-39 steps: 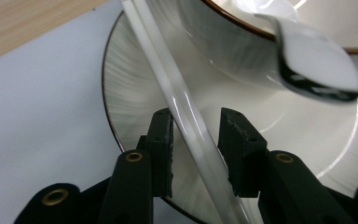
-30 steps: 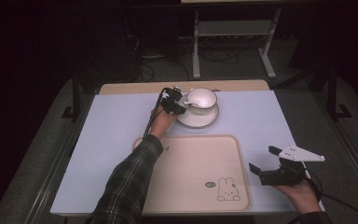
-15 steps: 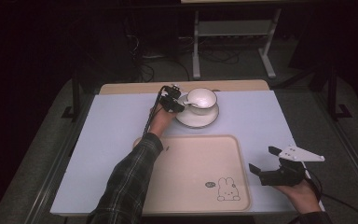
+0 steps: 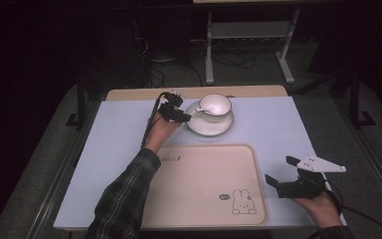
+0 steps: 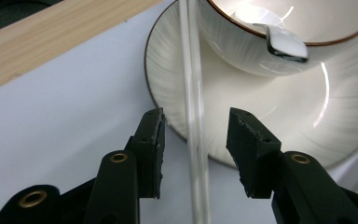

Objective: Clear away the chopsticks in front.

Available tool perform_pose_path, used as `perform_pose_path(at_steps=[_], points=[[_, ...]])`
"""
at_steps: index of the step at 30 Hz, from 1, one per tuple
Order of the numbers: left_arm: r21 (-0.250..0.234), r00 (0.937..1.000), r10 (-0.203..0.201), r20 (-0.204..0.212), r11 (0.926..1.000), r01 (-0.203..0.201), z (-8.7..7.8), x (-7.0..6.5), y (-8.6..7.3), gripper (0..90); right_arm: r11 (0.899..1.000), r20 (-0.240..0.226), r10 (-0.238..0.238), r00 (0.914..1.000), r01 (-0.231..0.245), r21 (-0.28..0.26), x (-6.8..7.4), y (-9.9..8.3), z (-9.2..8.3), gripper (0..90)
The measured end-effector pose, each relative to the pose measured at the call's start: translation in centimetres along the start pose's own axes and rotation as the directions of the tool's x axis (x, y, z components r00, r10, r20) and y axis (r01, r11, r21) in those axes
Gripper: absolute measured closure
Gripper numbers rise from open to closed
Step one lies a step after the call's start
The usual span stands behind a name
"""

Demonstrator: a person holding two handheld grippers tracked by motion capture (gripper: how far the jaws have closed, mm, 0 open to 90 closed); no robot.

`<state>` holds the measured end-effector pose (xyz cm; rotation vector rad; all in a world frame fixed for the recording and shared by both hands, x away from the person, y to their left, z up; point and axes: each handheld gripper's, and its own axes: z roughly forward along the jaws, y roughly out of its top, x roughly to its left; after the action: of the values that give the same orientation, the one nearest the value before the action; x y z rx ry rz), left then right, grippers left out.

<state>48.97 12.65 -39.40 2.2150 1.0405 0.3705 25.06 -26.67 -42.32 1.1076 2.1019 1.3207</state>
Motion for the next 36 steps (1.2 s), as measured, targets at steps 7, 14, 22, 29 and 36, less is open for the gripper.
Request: perform_pose_path(at_steps=[7,14,22,29,36], points=[[-0.009,0.9995,-0.013,0.028,0.9999,0.013,-1.5,1.1,-1.2,71.1,1.000,-0.002,-0.006,1.0000,0.006,0.002,0.2,0.1,0.1,0.0],[-0.021,0.9980,-0.029,0.055,0.9993,0.031,-0.5,1.5,-1.5,76.2,1.000,-0.001,-0.005,1.0000,0.005,0.007,0.2,0.0,0.2,0.0],[-0.012,0.9968,-0.032,0.073,0.9994,0.033,0.5,1.5,-1.5,77.9,1.000,-0.002,-0.004,1.0000,0.004,0.008,0.1,0.0,0.1,0.0],[0.013,0.9966,-0.036,0.075,0.9993,0.035,1.0,1.5,-1.8,79.4,1.000,-0.004,-0.006,1.0000,0.006,0.007,0.1,0.0,0.1,0.0],[0.034,0.9971,-0.021,0.073,0.9993,0.019,1.6,1.1,-1.9,81.0,1.000,-0.004,-0.006,1.0000,0.006,0.006,0.2,0.0,0.1,0.0]])
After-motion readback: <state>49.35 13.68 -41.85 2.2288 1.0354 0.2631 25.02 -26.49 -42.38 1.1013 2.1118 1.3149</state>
